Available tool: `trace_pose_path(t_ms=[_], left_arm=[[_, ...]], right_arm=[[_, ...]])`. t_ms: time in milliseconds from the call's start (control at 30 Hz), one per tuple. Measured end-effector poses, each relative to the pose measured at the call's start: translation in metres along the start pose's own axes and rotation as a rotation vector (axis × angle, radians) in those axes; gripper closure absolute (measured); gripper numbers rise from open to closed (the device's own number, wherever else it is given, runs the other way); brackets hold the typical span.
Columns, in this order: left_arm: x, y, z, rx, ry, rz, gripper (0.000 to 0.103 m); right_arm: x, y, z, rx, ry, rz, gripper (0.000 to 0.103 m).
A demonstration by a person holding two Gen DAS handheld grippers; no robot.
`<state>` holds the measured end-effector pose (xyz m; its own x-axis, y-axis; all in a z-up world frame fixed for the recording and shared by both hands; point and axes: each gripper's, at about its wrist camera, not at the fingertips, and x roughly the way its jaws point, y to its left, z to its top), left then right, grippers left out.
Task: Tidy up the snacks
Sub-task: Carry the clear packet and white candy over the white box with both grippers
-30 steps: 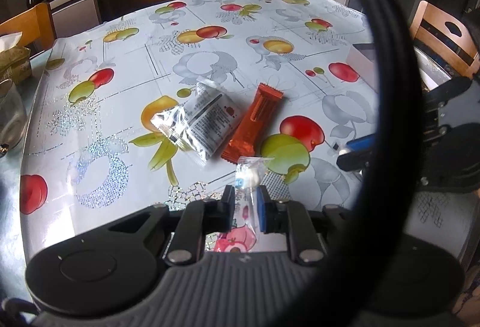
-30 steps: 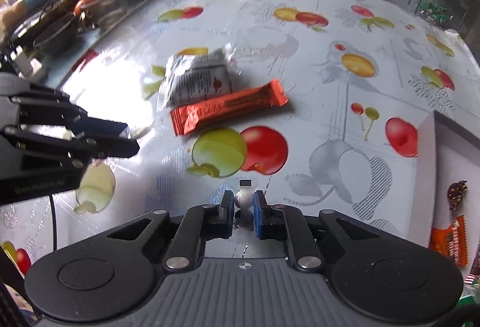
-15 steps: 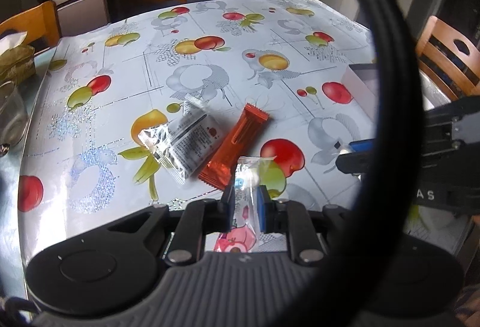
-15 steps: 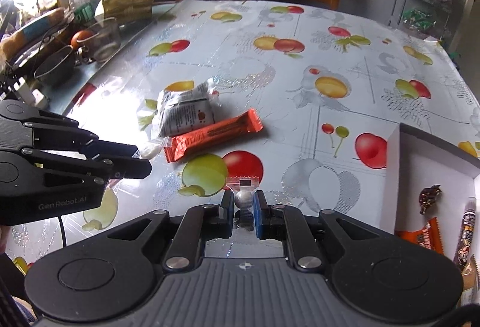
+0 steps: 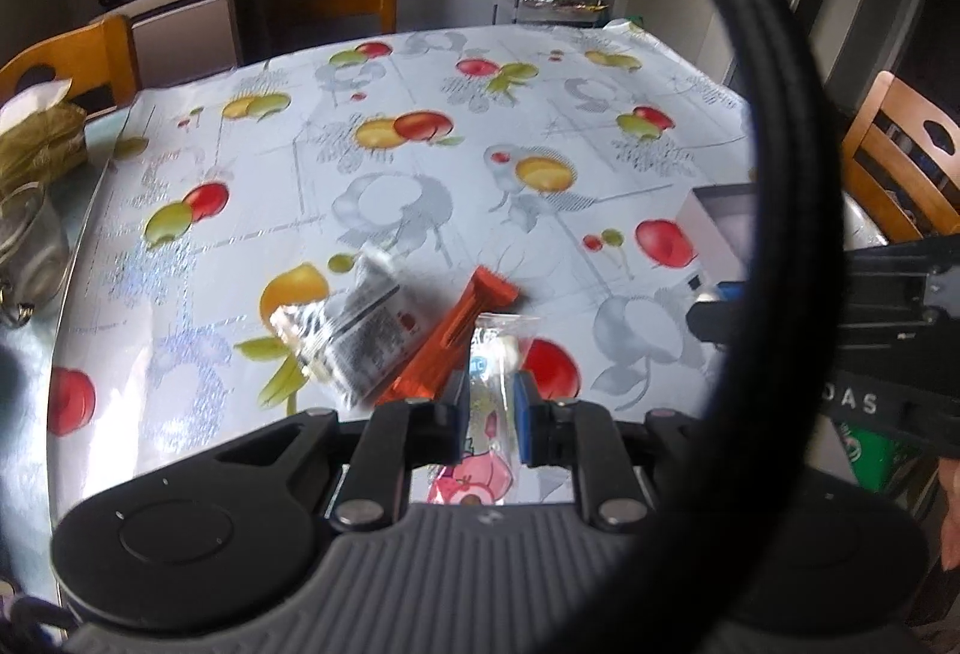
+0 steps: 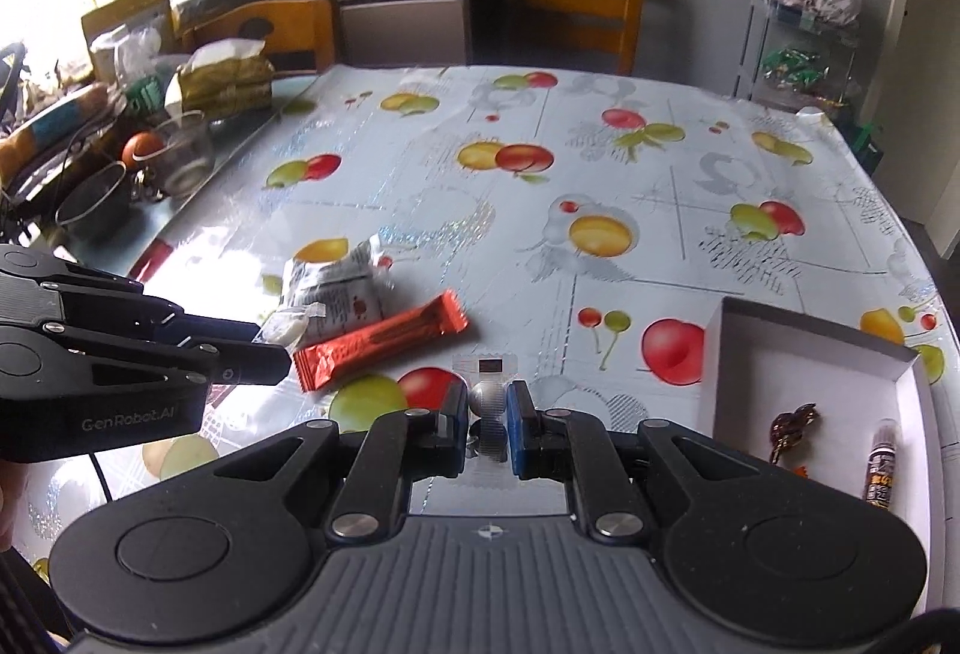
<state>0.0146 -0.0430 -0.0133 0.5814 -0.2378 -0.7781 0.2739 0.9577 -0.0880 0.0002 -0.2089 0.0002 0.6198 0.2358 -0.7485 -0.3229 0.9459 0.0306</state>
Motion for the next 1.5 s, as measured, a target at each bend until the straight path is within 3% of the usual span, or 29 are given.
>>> trace_pose_path(t_ms=[1500], left_arm=[[0.009,-0.053,0.025,0.096,-0.018,-0.105,0.091]], right_arm=[[-0.033,-0.042,-0.007,0.096,-0.05,-0.084,0.087]])
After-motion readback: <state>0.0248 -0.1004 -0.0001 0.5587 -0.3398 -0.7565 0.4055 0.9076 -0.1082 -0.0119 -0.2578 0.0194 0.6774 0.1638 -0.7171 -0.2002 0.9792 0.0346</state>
